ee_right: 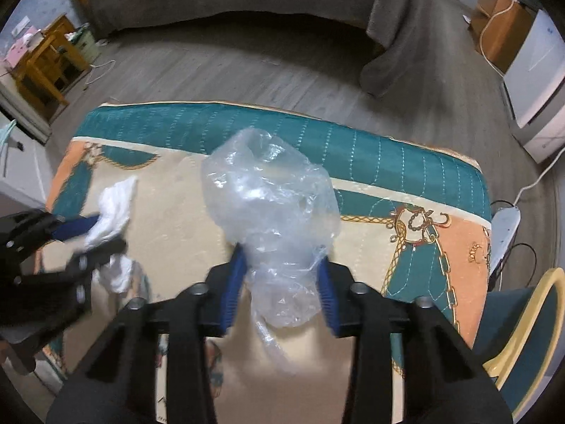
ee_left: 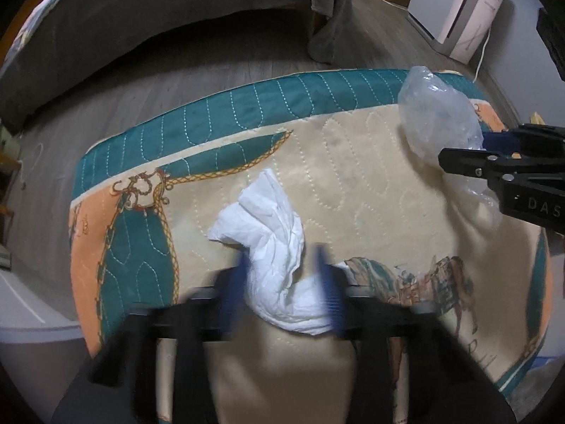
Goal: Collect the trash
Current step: 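Grasp the white tissue with the left tool while the right tool grasps the clear plastic bag, then carry the tissue and plastic bag over the bin and open both tools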
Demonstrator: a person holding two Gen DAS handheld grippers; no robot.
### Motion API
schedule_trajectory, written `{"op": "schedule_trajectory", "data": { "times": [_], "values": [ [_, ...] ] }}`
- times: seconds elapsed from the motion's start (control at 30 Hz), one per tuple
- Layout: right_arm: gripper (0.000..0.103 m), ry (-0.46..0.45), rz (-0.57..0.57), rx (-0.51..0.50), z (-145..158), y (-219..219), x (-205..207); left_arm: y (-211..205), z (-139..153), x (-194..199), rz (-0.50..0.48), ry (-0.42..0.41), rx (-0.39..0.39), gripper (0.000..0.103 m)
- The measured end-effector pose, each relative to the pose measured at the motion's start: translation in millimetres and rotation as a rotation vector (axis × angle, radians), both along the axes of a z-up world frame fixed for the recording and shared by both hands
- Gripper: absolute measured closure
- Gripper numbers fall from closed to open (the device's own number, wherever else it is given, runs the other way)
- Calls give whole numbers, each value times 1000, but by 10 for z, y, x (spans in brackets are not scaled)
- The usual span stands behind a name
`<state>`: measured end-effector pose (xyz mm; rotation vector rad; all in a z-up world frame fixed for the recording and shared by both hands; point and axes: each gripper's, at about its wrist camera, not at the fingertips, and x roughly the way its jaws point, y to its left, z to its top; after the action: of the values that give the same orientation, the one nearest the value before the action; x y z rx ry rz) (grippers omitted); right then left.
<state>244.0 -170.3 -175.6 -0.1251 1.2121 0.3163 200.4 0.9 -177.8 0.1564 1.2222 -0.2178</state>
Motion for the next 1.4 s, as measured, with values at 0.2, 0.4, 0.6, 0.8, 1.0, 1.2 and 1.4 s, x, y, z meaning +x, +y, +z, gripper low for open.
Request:
{"op": "schedule_trajectory", "data": {
  "times": [0.2,0.4,0.6,0.8,1.0,1.2,1.4],
  "values": [
    [69,-35,-33,34,222,-123,-113,-35,272,-141,-15,-85,-28,88],
    [69,-68,-51,38,417,-251,-289,-218,583,-354,-26,-160,-68,88],
    [69,-109,-66,46,636,-393,-518,-496,763,-531,-69,-213,-59,88],
    [69,-128,-104,47,805,-608,-701,-685,930,-709,-92,-249,-67,88],
    [69,-131,-143,43,973,-931,-901,-913,1065,-851,-126,-280,-70,88],
    [69,-142,-187,17,1141,-1215,-1188,-1157,1241,-944,-151,-303,-107,88],
    [69,-225,-249,-34,1453,-1476,-1556,-1492,1390,-1134,-220,-325,-154,88]
  ]
}}
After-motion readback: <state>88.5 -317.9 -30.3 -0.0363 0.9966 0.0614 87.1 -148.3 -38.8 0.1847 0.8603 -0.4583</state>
